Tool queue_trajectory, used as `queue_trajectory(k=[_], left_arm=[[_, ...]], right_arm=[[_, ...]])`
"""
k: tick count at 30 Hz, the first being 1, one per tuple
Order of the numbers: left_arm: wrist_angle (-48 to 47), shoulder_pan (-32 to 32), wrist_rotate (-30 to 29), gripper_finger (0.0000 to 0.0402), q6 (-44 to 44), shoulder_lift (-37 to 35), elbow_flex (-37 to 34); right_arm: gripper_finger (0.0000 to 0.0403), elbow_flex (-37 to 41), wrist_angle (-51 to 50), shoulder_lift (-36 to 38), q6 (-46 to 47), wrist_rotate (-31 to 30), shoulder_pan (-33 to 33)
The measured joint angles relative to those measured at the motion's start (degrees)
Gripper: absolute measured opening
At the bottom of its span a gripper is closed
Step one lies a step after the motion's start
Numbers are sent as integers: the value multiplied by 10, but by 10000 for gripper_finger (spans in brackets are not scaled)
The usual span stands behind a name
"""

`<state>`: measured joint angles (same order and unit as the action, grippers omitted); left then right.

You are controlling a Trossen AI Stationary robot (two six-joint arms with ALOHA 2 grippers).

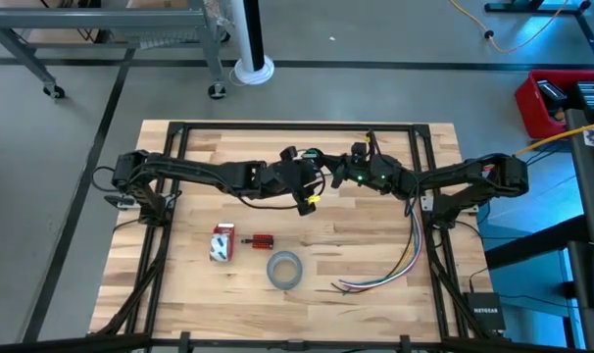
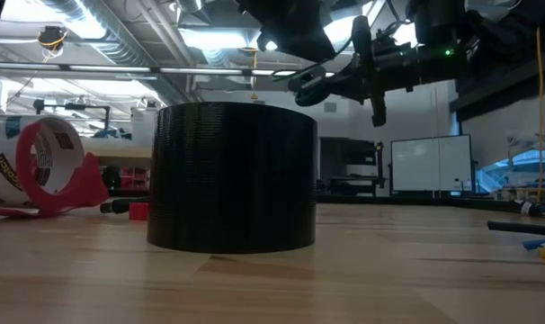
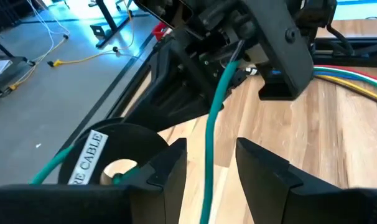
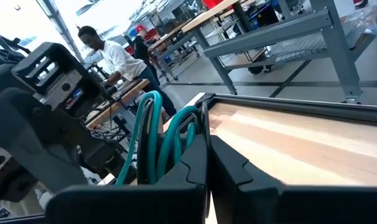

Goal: Coil cords
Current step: Coil the green wire onto the spool

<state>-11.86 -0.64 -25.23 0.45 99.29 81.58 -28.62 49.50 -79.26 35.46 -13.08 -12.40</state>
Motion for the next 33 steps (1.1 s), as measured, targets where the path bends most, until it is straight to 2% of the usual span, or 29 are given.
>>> queue_trajectory(k=[5, 15, 21, 26, 29, 33], left_arm=[[10, 2, 1, 121, 0, 0, 0], [5, 7, 34, 47, -24, 9, 0], [5, 16, 36, 35, -30, 12, -1], [5, 23, 36, 8, -68, 12, -1], [3, 23, 36, 7, -86, 12, -5], [-42, 22, 35, 4, -121, 12, -6]], right_arm=[[5, 0, 0, 0, 0, 1, 0], [5, 0, 0, 0, 0, 2, 0], [5, 0, 1, 0, 1, 11, 0], [5, 0, 1, 0, 2, 11, 0], [5, 0, 5, 0, 2, 2, 0], [5, 0, 19, 0, 2, -4, 0]])
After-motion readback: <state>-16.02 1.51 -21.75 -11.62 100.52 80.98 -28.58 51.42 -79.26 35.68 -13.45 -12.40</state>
